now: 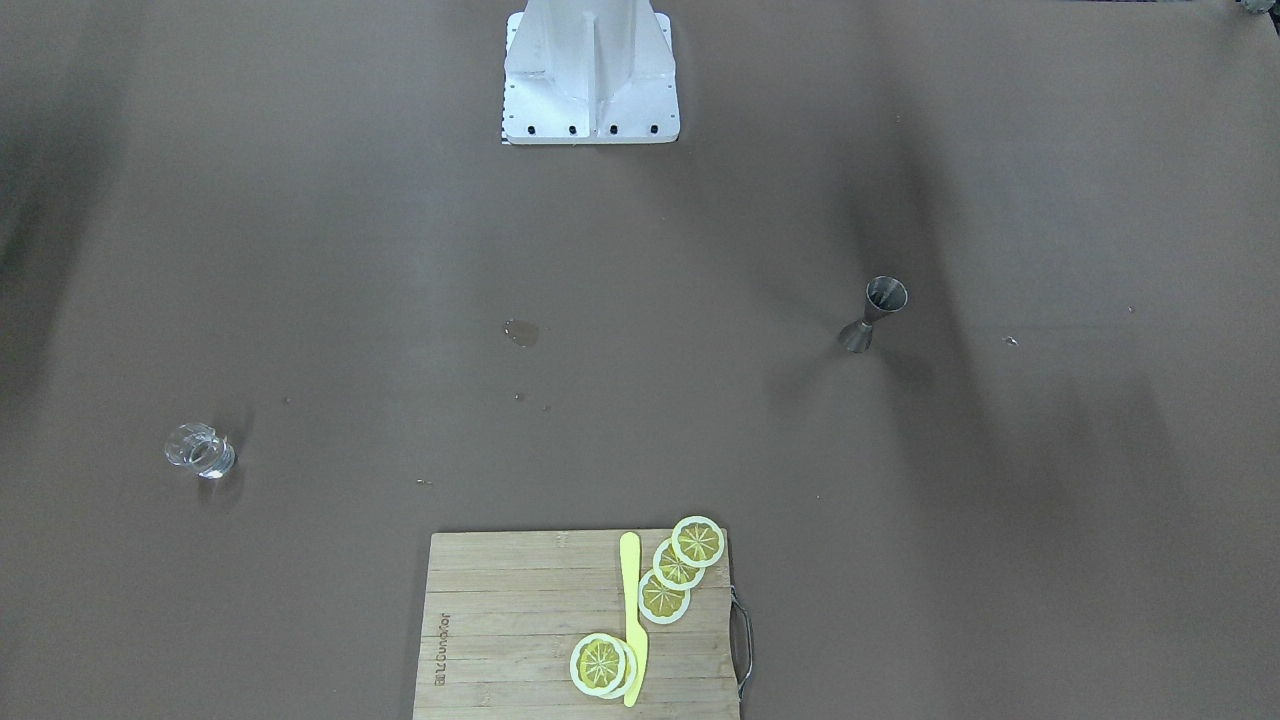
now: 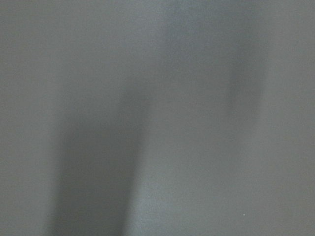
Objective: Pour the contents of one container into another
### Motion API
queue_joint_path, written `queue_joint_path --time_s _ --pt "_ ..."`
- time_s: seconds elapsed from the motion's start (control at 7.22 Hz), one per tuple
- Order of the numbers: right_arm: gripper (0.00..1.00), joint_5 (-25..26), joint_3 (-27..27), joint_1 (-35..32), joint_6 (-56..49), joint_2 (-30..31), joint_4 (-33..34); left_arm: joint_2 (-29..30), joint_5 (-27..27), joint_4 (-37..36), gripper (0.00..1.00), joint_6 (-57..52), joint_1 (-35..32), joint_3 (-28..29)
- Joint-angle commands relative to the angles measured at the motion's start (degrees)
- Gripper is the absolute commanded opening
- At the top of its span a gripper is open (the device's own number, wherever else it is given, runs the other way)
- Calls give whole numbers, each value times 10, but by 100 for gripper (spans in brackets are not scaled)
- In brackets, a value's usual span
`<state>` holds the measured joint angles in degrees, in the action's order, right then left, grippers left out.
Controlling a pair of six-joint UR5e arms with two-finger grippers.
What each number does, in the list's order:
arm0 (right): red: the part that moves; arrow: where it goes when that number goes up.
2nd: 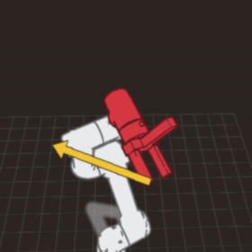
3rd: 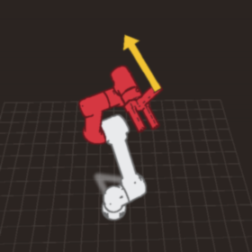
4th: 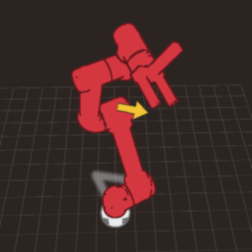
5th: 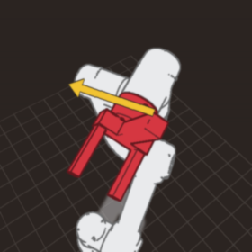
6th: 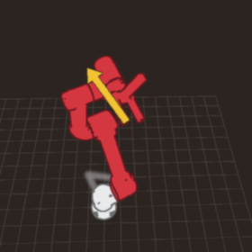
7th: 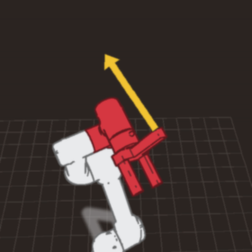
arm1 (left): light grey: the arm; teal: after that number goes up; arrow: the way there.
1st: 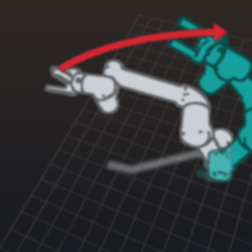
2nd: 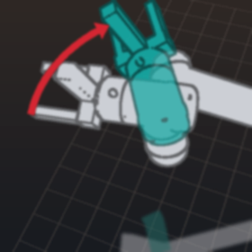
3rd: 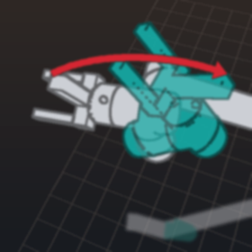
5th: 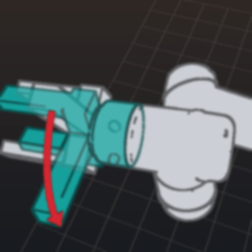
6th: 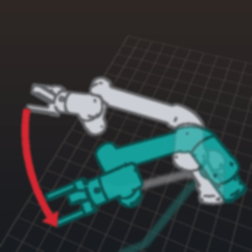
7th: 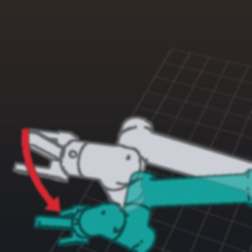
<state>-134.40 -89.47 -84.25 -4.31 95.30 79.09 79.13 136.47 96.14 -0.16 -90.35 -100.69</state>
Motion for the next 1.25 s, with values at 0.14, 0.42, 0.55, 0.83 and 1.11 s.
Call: queue_joint_path --time_s 0.14,0.42,0.55,0.83,1.11 --pt "100 -20 -5 0 -1 -3 -6 5 -16 -1 99 1 1 1" --pt "100 -23 -7 1 -30 -4 -24 5 -15 -1 99 1 1 1" --pt "100 -23 0 1 -66 1 -39 5 -15 -1 99 1 1 1" --pt "100 -23 0 1 -67 2 -39 4 -15 0 99 1 1 1" --pt "100 -24 1 1 -56 3 -32 3 -14 0 99 1 1 11"
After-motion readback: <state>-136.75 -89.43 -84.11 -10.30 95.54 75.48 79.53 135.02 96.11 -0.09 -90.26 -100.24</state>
